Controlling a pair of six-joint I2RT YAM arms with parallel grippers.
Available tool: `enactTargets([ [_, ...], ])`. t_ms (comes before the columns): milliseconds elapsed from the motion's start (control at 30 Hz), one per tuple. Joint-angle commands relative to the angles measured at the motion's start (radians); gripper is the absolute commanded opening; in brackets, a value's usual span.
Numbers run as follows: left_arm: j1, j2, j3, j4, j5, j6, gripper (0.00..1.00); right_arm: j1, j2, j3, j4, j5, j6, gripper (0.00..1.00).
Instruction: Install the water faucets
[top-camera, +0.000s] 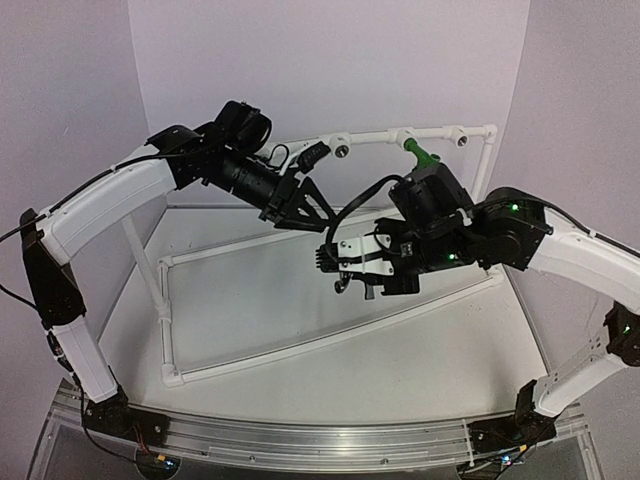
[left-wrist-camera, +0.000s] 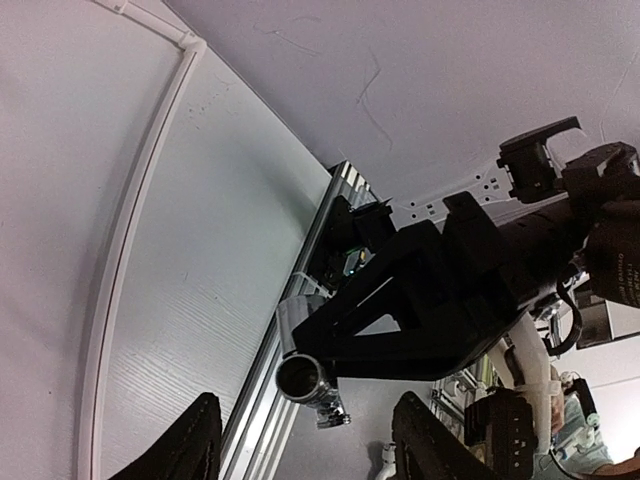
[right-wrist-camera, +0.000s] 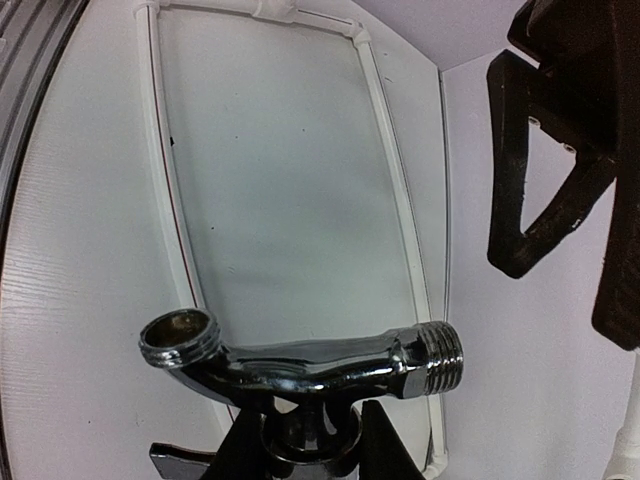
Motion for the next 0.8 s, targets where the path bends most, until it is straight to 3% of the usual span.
enactTargets([
  [0,-0.014,0.012,-0.031,0.096,0.096,-0.058,0.53,0.007,-0.01,0.023,0.055,0.011,-0.033,0.03],
  [467,-0.04,0.055,-0.046,0.1,0.108,-0.081,0.44,0.016,-0.032,0.017,0.074,0.017,-0.075,0.02],
  [767,-0.043,0.061,-0.058,0.104,0.12,-0.081,0.21,0.016,-0.042,0.005,0.082,0.021,-0.081,0.02],
])
